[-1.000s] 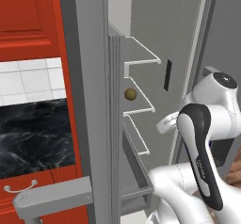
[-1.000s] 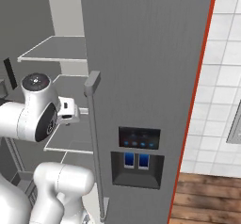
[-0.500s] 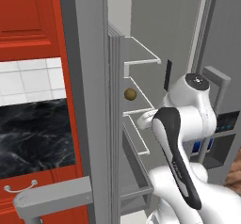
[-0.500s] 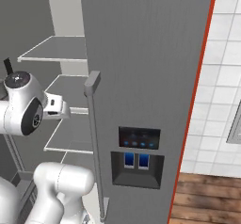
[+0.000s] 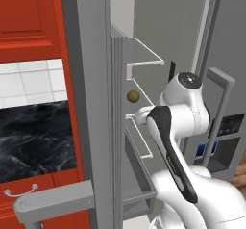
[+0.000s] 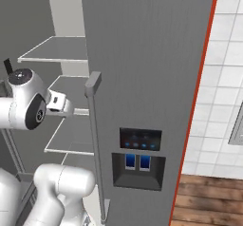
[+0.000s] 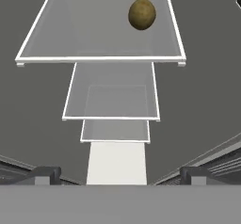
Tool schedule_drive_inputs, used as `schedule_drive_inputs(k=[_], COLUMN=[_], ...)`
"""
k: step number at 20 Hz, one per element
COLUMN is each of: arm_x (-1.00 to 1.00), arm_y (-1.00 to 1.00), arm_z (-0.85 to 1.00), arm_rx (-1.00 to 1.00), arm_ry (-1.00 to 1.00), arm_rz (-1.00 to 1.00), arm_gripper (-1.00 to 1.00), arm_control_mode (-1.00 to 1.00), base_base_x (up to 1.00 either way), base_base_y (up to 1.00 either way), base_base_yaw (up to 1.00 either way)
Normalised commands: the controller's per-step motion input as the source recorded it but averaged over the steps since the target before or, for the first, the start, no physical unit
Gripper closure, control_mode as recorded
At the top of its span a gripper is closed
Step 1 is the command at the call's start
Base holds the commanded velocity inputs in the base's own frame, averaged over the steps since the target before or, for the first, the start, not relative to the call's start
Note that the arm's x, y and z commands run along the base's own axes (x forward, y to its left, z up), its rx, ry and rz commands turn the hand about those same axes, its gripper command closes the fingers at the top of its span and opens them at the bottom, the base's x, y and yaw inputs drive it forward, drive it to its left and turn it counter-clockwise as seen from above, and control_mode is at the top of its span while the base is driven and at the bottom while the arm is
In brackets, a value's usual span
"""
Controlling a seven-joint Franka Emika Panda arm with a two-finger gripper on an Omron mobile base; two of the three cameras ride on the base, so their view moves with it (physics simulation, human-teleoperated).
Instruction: Take the cheese, steak, and potato from the fridge and place them on the plate on the dining counter to create an appetizer plate.
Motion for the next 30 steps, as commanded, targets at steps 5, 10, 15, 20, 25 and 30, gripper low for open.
schedule_drive_inputs(k=[5, 10, 15, 20, 25, 30], arm_x=[0.42, 0.43, 0.34, 0.41, 0.41, 0.42], arm_y=[0.0, 0.0, 0.0, 0.0, 0.0, 0.0], arm_z=[-0.02, -0.11, -0.28, -0.28, -0.09, -0.05], arm_rx=[0.0, 0.0, 0.0, 0.0, 0.0, 0.0], arm_ry=[0.0, 0.0, -0.07, -0.1, -0.07, -0.04], arm_rz=[-0.06, -0.05, -0.03, -0.03, -0.05, -0.07], arm_gripper=[-1.0, -1.0, -1.0, -1.0, -1.0, -1.0], arm_control_mode=[-1.0, -1.0, -1.0, -1.0, -1.0, -1.0], base_base_x=[0.0, 0.0, 0.0, 0.0, 0.0, 0.0], base_base_y=[0.0, 0.0, 0.0, 0.0, 0.0, 0.0], base_base_yaw=[0.0, 0.0, 0.0, 0.0, 0.0, 0.0])
